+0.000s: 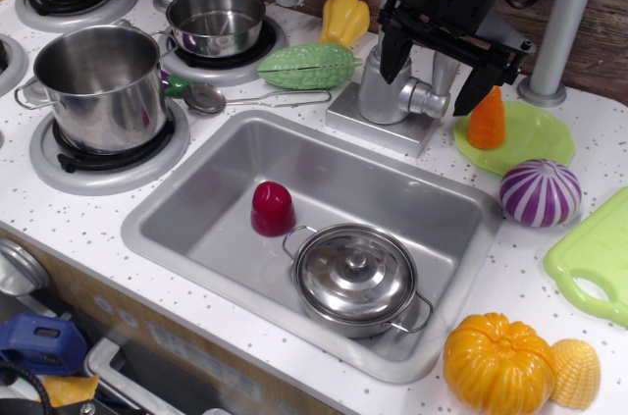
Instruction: Turn lever vertical to front
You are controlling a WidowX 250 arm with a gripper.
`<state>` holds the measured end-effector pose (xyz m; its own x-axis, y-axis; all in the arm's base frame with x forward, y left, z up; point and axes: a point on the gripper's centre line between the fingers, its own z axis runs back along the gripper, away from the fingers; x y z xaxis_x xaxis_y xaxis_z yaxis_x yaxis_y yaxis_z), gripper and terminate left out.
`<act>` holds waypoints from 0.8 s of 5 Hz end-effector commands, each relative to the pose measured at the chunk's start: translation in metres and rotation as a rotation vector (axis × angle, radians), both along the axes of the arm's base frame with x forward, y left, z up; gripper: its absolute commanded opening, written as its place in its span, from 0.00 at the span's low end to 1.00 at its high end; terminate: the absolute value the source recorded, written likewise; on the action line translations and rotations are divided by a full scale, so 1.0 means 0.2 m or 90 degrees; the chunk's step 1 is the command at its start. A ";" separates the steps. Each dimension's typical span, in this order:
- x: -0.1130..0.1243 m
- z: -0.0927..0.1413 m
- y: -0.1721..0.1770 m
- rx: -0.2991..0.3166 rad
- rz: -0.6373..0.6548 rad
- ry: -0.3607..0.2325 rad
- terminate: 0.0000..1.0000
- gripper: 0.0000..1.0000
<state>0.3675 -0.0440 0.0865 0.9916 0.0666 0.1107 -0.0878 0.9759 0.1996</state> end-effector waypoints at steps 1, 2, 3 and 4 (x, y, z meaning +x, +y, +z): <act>0.00 0.00 0.00 0.000 0.000 0.000 0.00 1.00; 0.06 0.03 0.00 0.013 -0.002 -0.040 0.00 1.00; 0.12 0.09 -0.02 0.017 0.018 -0.080 0.00 1.00; 0.17 0.12 -0.03 0.017 0.009 -0.104 0.00 1.00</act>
